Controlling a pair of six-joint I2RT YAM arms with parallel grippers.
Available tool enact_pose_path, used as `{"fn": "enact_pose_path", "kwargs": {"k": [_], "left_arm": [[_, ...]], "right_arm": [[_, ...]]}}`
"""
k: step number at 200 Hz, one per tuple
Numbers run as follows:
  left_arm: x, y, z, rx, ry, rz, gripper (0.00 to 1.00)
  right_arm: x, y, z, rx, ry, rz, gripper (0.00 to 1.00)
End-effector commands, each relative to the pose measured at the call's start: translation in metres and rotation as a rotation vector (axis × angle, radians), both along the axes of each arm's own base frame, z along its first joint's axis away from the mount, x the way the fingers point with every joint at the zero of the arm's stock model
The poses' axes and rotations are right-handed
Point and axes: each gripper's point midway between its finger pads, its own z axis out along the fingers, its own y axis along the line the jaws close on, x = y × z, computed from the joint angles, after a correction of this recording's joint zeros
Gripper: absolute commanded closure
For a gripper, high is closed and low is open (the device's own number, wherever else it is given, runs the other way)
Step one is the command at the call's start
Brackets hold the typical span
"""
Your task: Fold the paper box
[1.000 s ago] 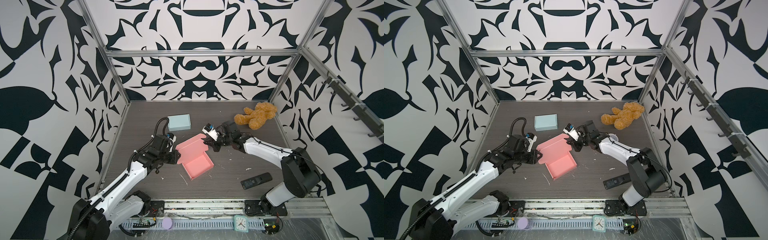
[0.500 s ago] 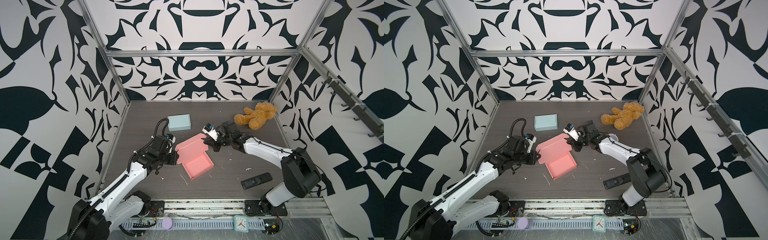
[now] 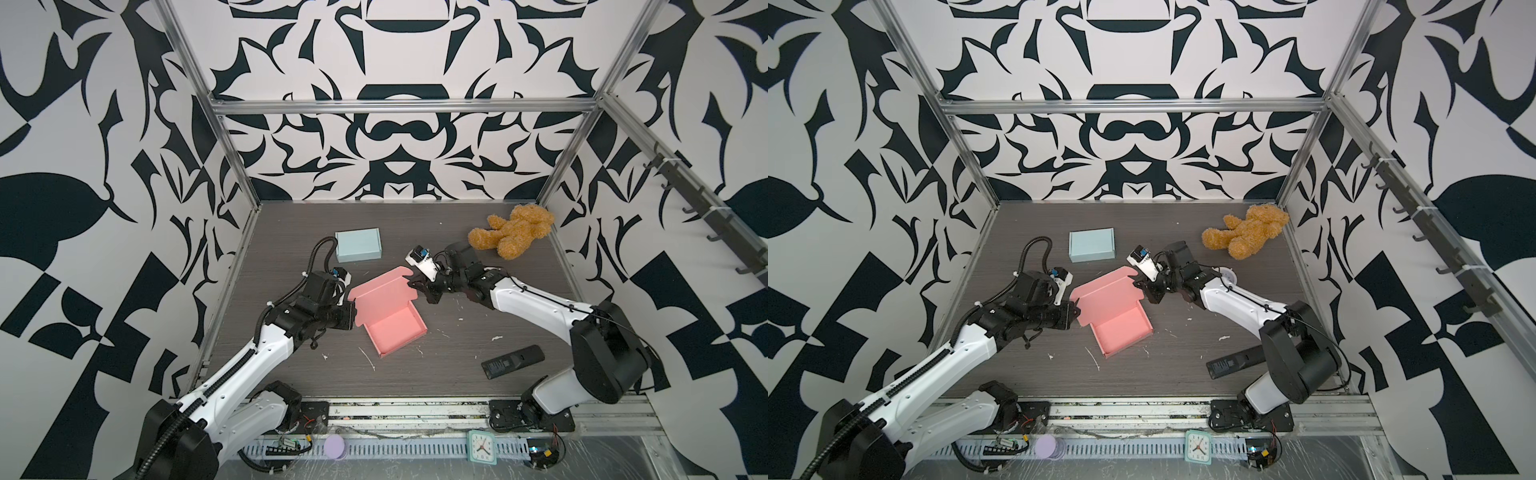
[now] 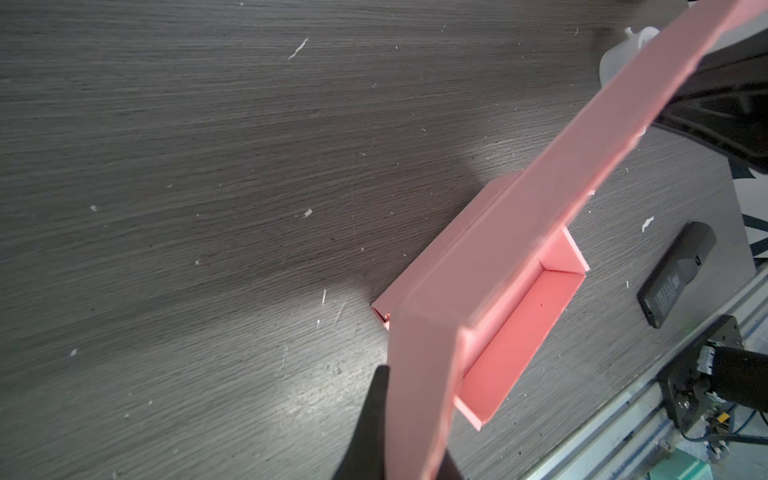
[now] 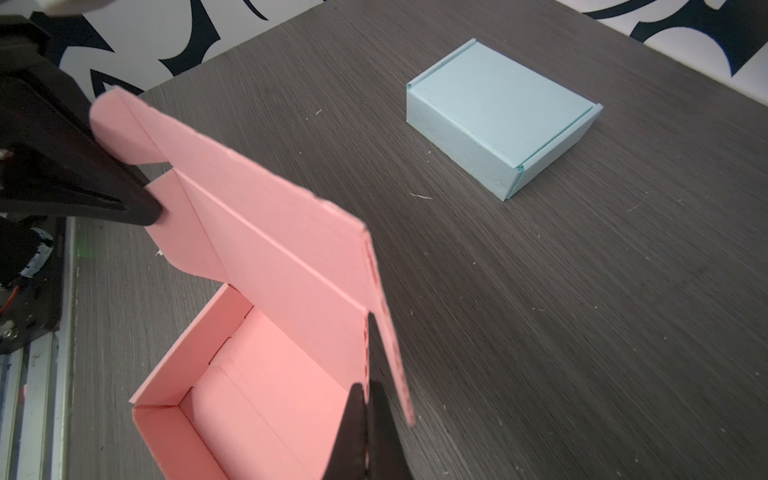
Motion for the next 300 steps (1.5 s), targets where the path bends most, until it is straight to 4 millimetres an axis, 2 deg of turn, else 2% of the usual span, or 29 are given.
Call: {"fn": "enact_pose_path", "kwargs": {"k": [1, 42, 100, 165, 213, 300], "left_arm": [[0.008, 0.002, 0.008, 0.000, -0.019, 0.031, 0.91], [0.018, -0.001, 0.013, -0.011, -0.050, 0.048, 0.92], [0.039, -0.003, 0.030, -0.011, -0.140, 0.074, 0.93], [0.066, -0.007, 0.029, -0.007, -0.199, 0.119, 0.93], [0.077, -0.011, 0.030, -0.013, -0.242, 0.124, 0.93], [0.080, -0.016, 0.033, 0.009, -0.316, 0.128, 0.93]], "right_arm": [[0.000, -0.002, 0.010, 0.008, -0.017, -0.063, 1.00], [-0.011, 0.005, 0.010, -0.036, -0.012, -0.110, 1.00], [-0.012, 0.014, 0.024, -0.003, 0.021, -0.204, 1.00], [-0.018, 0.026, 0.020, -0.012, 0.038, -0.190, 1.00], [-0.012, 0.031, 0.013, -0.014, 0.061, -0.200, 0.98], [0.020, 0.043, 0.026, 0.003, 0.034, -0.298, 0.95]]}}
